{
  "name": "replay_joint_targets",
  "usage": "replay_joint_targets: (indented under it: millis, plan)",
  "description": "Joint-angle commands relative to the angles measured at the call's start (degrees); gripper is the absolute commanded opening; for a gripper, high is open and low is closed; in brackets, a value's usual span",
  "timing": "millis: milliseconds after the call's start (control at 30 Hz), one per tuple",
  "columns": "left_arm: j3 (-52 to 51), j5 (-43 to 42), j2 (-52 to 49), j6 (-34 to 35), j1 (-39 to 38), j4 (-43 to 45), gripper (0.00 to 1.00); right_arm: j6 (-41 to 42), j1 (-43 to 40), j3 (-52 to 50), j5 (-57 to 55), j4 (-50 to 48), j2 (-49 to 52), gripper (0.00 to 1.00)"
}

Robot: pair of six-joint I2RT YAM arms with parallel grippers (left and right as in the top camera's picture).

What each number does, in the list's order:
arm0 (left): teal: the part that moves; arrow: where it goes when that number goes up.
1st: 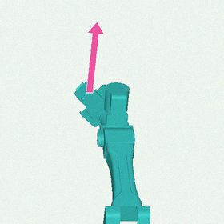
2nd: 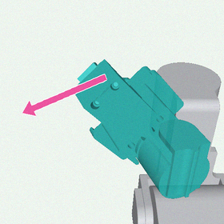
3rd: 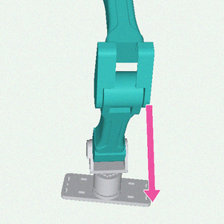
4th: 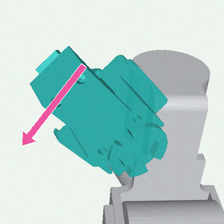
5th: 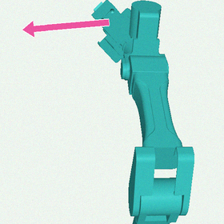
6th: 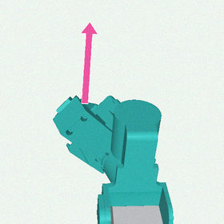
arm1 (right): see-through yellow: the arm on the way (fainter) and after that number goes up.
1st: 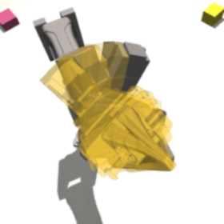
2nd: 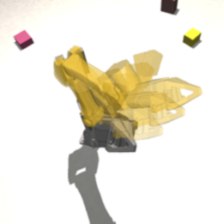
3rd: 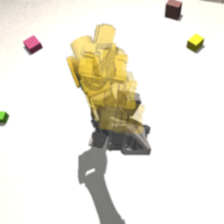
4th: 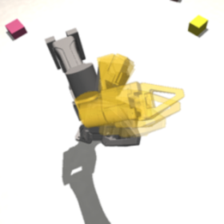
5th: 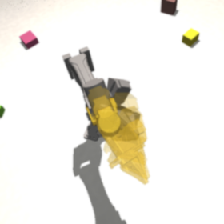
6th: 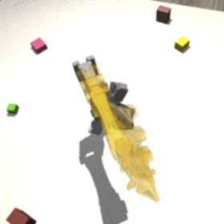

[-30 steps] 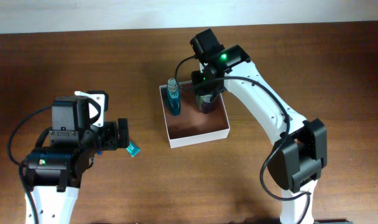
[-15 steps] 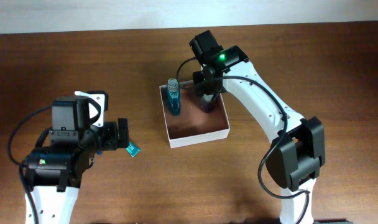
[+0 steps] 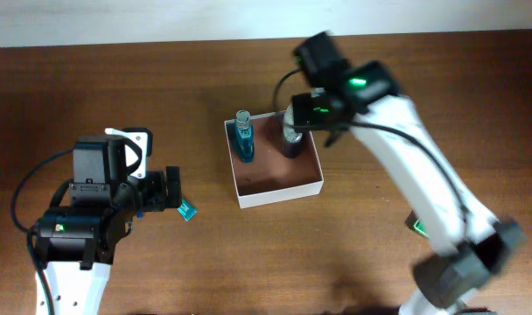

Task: Pack container
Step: 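Release the pump bottle and move the right gripper to the Dettol bar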

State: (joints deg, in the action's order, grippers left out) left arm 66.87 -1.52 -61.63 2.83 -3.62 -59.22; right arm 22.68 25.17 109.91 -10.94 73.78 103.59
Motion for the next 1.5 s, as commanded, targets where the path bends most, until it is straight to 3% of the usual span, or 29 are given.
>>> replay_joint_targets:
  millis: [0,167,367,533,700,900,1133,1467]
  plan:
    - [0.7,0.2,0.0,0.5,0.0,0.0,0.99,8.2,-8.2,1.0,-5.2,5.8,-7.3,0.98]
    - [0.7,0.2,0.0,0.5,0.0,0.0,0.99,10.8,-24.4,0.2,2.8,18.0,-9.1,0.99]
    - [0.7,0.2,0.0,0.5,0.0,0.0,0.99,6.5,-35.9,-10.6,6.4,19.0,-18.8,0.99]
    - [0.7,0.2,0.0,0.5,0.0,0.0,0.99,5.5,-45.2,-31.0,8.0,11.2,-30.4,0.99]
    - [0.7,0.2,0.0,0.5,0.0,0.0,0.99,-1.2,-53.7,-49.1,15.9,-1.6,-27.5,0.98]
    - [0.7,0.2,0.0,0.6,0.0,0.0,0.99,-6.1,-53.9,-53.0,15.9,-10.0,-15.2,0.99]
    - [0.7,0.2,0.0,0.5,0.0,0.0,0.99,-6.4,-53.6,-53.2,17.0,-15.8,-6.4,0.99]
    - [0.7,0.2,0.0,0.6,0.0,0.0,0.99,-6.4,-53.6,-53.4,16.1,-20.9,-4.4,1.0]
